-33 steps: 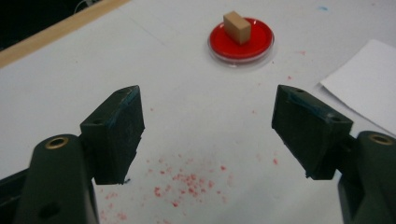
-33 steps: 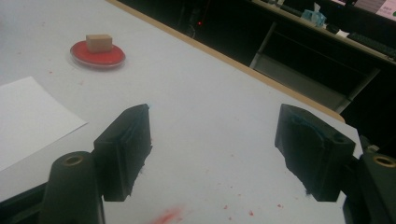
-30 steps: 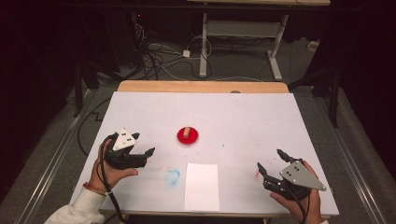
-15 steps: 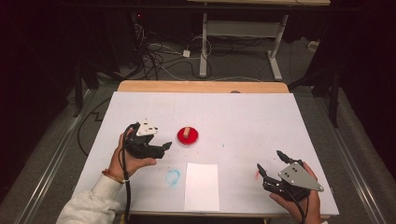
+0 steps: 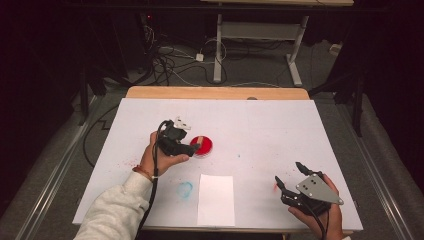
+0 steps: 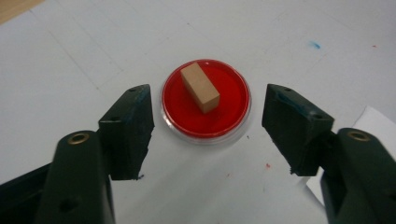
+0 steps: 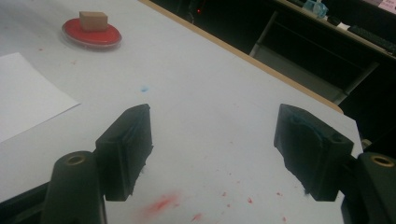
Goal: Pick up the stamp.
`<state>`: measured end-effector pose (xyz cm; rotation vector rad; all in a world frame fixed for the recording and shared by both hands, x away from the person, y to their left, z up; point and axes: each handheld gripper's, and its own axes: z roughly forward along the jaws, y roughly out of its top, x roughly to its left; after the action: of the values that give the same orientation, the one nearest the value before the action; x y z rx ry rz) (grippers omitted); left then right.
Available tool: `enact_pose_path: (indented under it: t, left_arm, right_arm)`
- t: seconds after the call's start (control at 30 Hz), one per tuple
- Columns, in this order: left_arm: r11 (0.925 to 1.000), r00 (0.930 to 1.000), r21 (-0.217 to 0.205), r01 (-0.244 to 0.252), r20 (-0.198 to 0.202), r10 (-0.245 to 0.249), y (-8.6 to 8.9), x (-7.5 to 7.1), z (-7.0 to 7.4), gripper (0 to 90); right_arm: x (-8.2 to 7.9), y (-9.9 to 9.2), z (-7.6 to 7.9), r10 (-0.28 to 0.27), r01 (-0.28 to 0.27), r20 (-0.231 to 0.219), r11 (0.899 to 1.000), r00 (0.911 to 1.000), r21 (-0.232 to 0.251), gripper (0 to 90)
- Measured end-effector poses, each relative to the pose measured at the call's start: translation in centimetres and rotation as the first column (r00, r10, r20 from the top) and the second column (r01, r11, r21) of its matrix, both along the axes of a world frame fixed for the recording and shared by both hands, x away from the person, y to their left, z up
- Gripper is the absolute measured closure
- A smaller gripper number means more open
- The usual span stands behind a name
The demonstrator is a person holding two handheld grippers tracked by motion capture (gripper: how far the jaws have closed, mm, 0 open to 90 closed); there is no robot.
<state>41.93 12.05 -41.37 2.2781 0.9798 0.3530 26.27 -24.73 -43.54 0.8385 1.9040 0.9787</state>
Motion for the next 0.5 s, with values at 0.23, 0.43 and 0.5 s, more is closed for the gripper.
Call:
enact_pose_path:
  t: [0.23,0.43,0.5]
  left_arm:
    - [0.9978,0.9961,0.061,-0.026,-0.082,0.031,-2.1,2.5,-0.5,46.0]
    - [0.9907,0.9837,0.113,-0.076,-0.154,0.093,-2.7,4.2,-1.3,51.8]
    - [0.9909,0.9826,0.114,-0.073,-0.162,0.091,-2.9,4.5,-1.4,54.7]
  right_arm:
    - [0.1,0.2,-0.3,0.004,-0.004,-0.009,0.999,1.0,-0.034,28.4]
    - [0.2,0.2,-0.5,0.008,-0.008,-0.015,0.999,0.9999,-0.047,28.6]
    - [0.2,0.2,-0.5,0.006,-0.007,-0.015,0.999,0.9999,-0.054,28.7]
